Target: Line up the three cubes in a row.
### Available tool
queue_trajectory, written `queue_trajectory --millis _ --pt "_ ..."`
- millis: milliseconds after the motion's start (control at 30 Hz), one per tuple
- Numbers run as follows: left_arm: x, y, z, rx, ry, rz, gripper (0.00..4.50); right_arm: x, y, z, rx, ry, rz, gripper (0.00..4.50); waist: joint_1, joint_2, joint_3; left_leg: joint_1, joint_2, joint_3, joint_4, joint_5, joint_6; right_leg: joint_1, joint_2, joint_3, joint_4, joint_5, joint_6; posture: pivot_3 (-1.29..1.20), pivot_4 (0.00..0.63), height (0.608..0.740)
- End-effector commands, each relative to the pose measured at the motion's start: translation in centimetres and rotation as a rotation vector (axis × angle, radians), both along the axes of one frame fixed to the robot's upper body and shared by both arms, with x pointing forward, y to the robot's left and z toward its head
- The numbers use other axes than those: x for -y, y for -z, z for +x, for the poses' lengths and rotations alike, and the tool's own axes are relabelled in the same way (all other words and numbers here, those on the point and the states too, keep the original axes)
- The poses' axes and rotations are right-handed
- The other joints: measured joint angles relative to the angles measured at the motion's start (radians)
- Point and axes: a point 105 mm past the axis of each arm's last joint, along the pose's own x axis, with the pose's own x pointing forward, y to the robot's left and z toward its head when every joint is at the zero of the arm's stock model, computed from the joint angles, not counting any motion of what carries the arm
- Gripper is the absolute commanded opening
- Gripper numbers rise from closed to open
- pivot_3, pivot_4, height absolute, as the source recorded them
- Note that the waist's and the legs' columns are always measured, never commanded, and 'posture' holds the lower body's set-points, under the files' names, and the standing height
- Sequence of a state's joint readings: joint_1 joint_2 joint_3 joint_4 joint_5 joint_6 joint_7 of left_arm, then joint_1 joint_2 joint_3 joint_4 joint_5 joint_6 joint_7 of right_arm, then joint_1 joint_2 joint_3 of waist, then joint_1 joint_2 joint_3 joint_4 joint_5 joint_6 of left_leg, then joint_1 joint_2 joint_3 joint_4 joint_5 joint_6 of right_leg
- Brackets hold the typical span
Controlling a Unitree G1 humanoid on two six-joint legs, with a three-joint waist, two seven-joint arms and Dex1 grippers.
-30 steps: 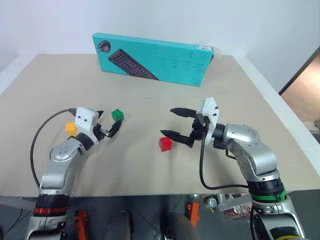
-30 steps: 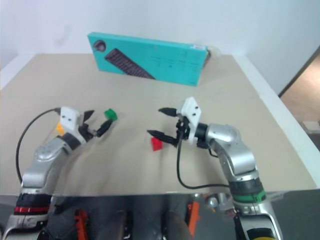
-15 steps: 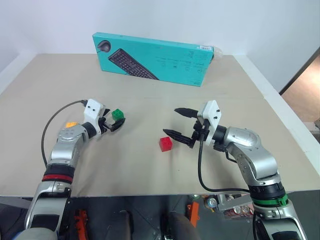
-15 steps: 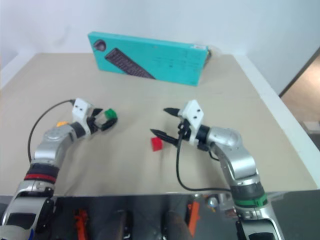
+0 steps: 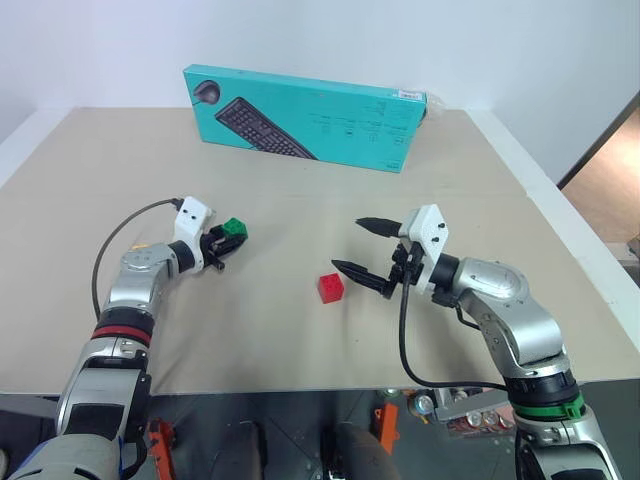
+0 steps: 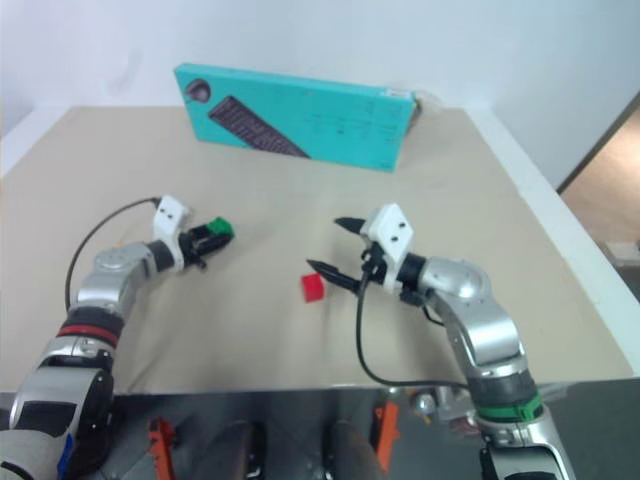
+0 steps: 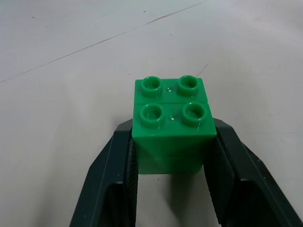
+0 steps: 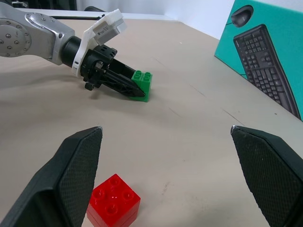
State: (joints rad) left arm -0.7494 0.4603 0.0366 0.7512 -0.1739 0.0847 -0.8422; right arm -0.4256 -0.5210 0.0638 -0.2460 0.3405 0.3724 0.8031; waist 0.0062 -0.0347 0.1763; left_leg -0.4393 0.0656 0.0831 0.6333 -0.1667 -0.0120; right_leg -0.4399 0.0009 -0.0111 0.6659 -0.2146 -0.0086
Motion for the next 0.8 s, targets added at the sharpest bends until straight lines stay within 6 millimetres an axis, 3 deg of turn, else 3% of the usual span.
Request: queue_trajectory --millis 33,200,367,533,800 --pt "1.3 -1.9 -1.2 0.091 0.125 0.069 1.32 0.2 -1.5 -0.5 0.064 -0.006 0.008 4.50 0.000 0.000 0.000 0.000 0.000 0.000 0.000 0.000 0.000 0.000 0.000 0.000 0.000 0.000 0.000 0.00 0.150 0.740" --pt "4.9 -2.4 -5.3 0.129 0.372 0.087 1.32 0.6 -1.5 -0.6 0.054 -0.004 0.001 4.50 -0.001 0.000 0.000 0.000 0.000 0.001 0.000 0.000 0.000 0.000 0.000 0.001 0.000 0.000 0.000 0.00 0.150 0.740" --pt "6.9 -1.5 -8.4 0.099 0.541 0.131 1.32 0.3 -1.3 -2.0 -0.005 -0.107 0.018 4.50 -0.001 0.000 0.000 0.000 0.000 0.000 0.000 0.000 0.000 0.000 0.000 0.002 0.000 0.000 0.000 0.00 0.150 0.740" --pt "7.6 -1.0 -9.1 0.073 0.624 0.155 1.32 0.0 -0.6 -3.3 -0.050 -0.217 -0.023 4.50 0.001 0.000 0.000 0.001 0.000 -0.003 0.001 0.000 0.000 0.001 0.000 0.001 0.000 0.000 -0.001 0.00 0.150 0.740" --pt "7.6 -0.2 -9.3 0.032 0.677 0.202 1.32 0.2 0.1 -3.7 -0.058 -0.253 -0.068 4.50 0.001 0.000 0.000 0.001 0.000 -0.004 0.001 0.000 0.000 0.001 0.000 0.002 0.000 0.000 -0.001 0.00 0.150 0.740"
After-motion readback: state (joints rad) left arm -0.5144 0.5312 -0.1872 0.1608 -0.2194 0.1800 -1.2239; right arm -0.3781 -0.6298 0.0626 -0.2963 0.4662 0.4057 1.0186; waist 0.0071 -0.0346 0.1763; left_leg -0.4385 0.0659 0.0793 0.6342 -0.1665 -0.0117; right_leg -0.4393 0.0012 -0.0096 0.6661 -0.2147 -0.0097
